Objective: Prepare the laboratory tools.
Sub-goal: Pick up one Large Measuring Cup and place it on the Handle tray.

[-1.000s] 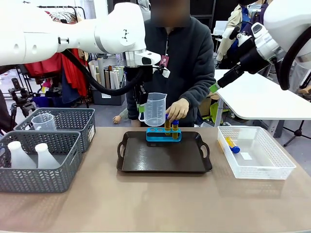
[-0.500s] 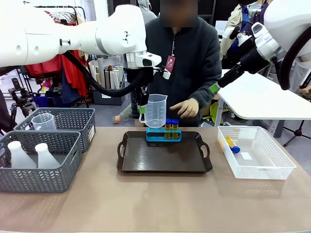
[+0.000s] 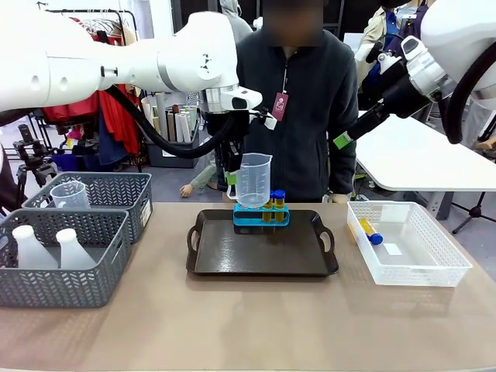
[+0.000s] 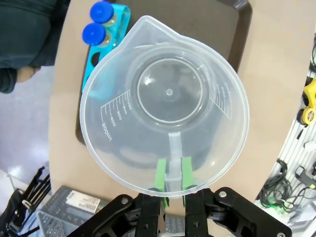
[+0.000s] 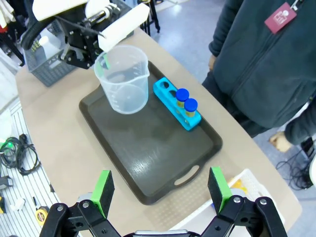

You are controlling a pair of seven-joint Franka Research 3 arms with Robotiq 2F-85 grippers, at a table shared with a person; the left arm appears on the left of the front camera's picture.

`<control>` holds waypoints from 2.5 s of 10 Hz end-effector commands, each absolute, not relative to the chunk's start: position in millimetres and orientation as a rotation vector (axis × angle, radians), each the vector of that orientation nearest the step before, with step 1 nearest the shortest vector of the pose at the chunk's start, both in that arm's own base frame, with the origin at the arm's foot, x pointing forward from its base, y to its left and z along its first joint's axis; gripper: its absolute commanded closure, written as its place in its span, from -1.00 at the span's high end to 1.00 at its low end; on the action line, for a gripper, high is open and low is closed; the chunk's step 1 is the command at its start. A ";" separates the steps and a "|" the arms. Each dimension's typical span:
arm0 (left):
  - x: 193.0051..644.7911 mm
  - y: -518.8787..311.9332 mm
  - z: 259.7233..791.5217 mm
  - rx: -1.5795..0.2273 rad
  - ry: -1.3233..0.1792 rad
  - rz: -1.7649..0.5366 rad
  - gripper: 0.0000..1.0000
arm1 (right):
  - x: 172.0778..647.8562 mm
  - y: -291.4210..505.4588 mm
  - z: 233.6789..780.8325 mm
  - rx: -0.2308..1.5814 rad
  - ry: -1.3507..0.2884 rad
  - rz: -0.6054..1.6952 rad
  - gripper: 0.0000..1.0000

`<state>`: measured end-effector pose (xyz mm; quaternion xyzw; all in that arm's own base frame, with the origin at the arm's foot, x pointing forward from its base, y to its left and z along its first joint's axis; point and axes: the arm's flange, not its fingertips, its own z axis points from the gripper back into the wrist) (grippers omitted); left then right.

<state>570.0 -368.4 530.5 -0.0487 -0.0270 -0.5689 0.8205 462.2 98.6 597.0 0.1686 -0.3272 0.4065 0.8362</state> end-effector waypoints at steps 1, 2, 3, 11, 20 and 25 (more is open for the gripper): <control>575.2 -379.2 516.9 -0.099 -0.060 -1.278 -1.00 | 462.9 97.7 598.0 0.379 -0.703 0.859 1.00; 568.4 -389.6 509.4 -0.105 -0.045 -1.295 -1.00 | 462.9 97.7 598.0 0.379 -0.703 0.859 1.00; 569.4 -404.0 491.8 -0.089 -0.070 -1.312 -1.00 | 462.9 97.7 598.0 0.379 -0.703 0.859 1.00; 569.1 -449.1 399.3 -0.029 -0.060 -1.516 -1.00 | 462.9 97.7 598.0 0.379 -0.703 0.859 1.00; 571.2 -454.2 388.5 -0.051 -0.048 -1.547 -0.24 | 462.9 97.7 598.0 0.379 -0.703 0.859 1.00; 568.1 -450.6 392.3 -0.047 -0.048 -1.553 1.00 | 462.9 97.7 598.0 0.379 -0.703 0.859 1.00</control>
